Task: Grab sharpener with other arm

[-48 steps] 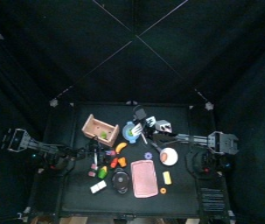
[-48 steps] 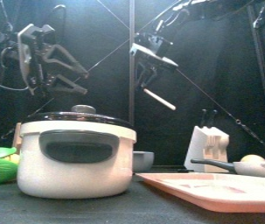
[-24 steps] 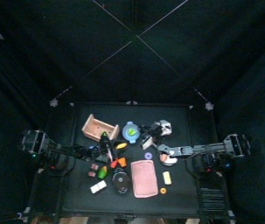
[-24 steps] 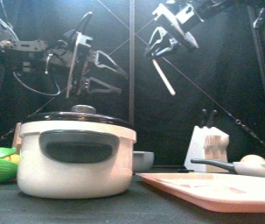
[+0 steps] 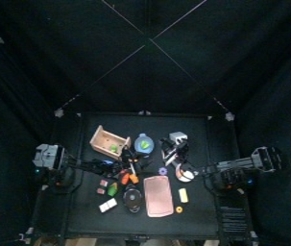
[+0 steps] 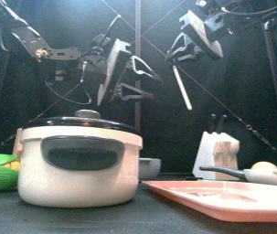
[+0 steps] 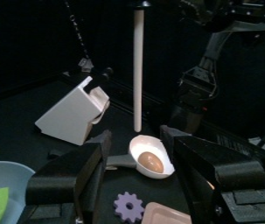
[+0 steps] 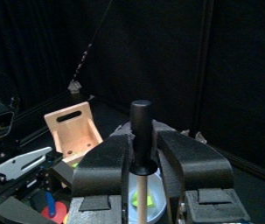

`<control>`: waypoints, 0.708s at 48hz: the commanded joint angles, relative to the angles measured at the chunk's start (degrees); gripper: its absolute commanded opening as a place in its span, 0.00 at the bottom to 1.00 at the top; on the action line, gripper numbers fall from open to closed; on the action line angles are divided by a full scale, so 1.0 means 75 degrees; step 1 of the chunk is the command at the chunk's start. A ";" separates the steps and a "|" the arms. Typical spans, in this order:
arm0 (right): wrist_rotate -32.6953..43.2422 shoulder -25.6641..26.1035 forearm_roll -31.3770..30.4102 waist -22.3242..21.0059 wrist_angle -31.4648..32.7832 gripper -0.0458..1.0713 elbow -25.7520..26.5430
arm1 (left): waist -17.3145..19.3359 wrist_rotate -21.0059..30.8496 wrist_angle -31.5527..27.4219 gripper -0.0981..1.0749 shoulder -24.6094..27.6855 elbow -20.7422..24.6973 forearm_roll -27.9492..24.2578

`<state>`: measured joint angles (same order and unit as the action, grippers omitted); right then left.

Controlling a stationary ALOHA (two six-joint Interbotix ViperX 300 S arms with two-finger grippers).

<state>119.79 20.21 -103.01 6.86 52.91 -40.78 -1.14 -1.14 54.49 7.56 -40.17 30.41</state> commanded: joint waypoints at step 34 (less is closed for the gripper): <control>0.0023 0.0152 -0.0223 0.0105 0.0258 0.53 0.0223 | 0.0457 -0.0035 0.0035 0.82 0.1230 0.1992 -0.0773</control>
<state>119.88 20.21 -104.06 7.91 54.49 -40.61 2.11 -1.32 54.40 17.23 -26.98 24.79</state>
